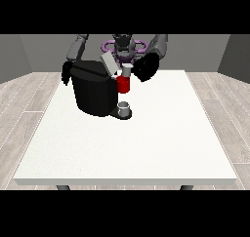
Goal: Insert the coffee pod into the coffee machine and close the lid
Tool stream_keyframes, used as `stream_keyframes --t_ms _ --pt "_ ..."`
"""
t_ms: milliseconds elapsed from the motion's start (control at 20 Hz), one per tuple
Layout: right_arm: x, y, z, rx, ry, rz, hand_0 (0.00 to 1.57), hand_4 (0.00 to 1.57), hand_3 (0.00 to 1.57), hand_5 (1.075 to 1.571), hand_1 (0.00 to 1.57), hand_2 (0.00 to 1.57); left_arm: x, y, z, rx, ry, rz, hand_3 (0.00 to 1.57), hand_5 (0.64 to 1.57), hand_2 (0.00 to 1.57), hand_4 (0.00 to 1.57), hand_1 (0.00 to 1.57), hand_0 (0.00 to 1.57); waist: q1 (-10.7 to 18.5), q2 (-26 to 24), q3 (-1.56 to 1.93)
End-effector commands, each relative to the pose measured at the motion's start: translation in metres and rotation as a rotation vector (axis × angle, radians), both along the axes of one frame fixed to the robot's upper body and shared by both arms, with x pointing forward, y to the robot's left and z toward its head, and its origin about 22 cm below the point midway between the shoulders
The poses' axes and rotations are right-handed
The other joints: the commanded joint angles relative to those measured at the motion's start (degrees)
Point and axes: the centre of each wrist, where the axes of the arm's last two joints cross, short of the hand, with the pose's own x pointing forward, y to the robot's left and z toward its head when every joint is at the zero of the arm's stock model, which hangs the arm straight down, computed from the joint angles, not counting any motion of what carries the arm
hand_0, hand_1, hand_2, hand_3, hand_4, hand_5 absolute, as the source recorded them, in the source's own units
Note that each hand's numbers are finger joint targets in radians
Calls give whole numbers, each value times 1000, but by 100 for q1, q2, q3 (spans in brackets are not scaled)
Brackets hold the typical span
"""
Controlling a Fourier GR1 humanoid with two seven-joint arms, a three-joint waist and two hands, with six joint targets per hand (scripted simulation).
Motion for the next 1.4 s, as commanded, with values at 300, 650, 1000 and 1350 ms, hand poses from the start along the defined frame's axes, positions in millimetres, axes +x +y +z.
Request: stream_keyframes --t_ms 300,650,1000,1350 --pt "17 29 20 -25 -61 58 0 172 0 1571 0 0 5 20 47 0 -99 48 1342 1571 1480 619 1462 1462 -330 613 -2" --pt "22 -9 11 -12 -36 -5 0 231 0 1571 0 0 3 12 35 55 -73 12 1399 1571 1496 705 1483 1483 -25 565 1" --pt "28 9 11 -20 -21 3 0 255 0 1571 0 0 5 12 57 42 -123 29 1386 1571 1434 593 1391 1391 -99 674 0" --pt "30 -5 14 11 -48 0 0 349 0 1571 0 0 6 -1 43 -77 -158 -13 355 1571 350 0 0 0 -141 662 -1"
